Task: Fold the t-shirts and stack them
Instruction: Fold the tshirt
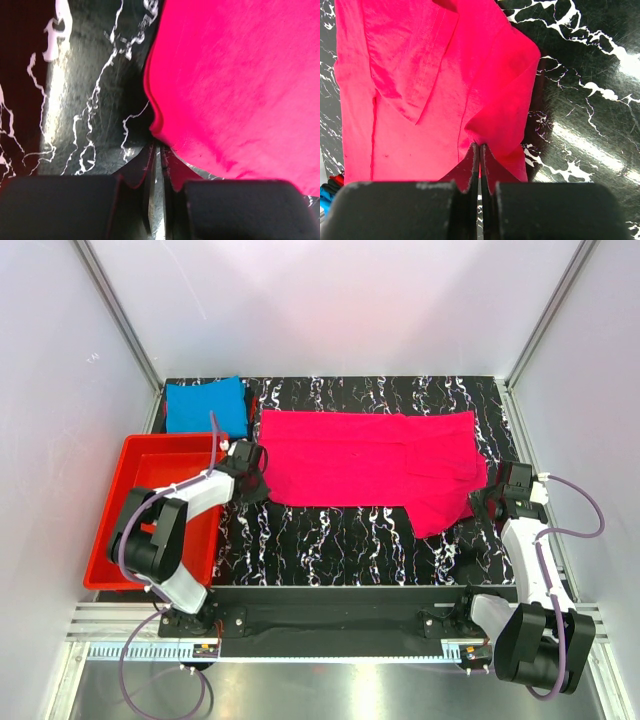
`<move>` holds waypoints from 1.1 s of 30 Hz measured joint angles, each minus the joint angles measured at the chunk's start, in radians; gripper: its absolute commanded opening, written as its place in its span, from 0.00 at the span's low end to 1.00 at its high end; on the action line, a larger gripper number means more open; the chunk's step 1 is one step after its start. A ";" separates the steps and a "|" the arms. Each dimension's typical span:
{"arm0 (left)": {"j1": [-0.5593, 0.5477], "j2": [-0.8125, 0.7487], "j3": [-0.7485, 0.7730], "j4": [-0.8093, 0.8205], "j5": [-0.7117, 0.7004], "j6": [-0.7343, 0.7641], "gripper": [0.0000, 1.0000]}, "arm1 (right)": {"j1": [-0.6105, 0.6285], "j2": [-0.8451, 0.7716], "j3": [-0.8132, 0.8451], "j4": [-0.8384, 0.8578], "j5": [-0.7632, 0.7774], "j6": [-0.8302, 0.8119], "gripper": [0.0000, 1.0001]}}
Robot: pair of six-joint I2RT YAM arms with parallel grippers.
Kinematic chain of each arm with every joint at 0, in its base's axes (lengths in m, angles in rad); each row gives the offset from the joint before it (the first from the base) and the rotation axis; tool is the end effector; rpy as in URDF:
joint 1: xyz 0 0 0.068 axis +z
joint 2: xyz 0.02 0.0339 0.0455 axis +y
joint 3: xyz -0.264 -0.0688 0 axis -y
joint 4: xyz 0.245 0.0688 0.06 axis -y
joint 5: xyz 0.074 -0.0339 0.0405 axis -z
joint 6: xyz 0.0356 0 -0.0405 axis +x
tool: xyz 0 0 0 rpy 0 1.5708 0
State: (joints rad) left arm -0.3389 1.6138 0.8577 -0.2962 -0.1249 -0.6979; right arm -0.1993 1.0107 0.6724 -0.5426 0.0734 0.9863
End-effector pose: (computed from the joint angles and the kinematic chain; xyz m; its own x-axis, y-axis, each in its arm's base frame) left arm 0.2891 -0.0972 0.1579 -0.8022 -0.3933 -0.4492 -0.3183 0.9183 -0.2356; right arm 0.1960 -0.0422 0.2280 -0.2143 0.8918 -0.3984 0.7647 0.4069 0.4996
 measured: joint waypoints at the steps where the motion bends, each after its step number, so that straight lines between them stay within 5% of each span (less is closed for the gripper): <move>1: 0.000 0.000 0.008 -0.002 0.000 -0.001 0.14 | 0.000 0.000 0.000 0.000 0.001 0.000 0.00; 11: 0.008 -0.095 0.074 0.024 0.011 0.006 0.36 | 0.000 -0.007 -0.005 0.000 0.004 -0.005 0.00; 21: 0.011 -0.196 0.011 -0.043 0.013 0.024 0.40 | 0.000 -0.008 -0.005 0.005 0.003 -0.007 0.00; 33: 0.011 -0.116 -0.056 -0.040 0.043 -0.012 0.48 | 0.000 -0.028 -0.017 0.008 0.003 -0.007 0.00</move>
State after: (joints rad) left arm -0.3279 1.4975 0.8013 -0.3363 -0.0818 -0.7097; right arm -0.1993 0.9825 0.6556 -0.5346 0.0769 0.9794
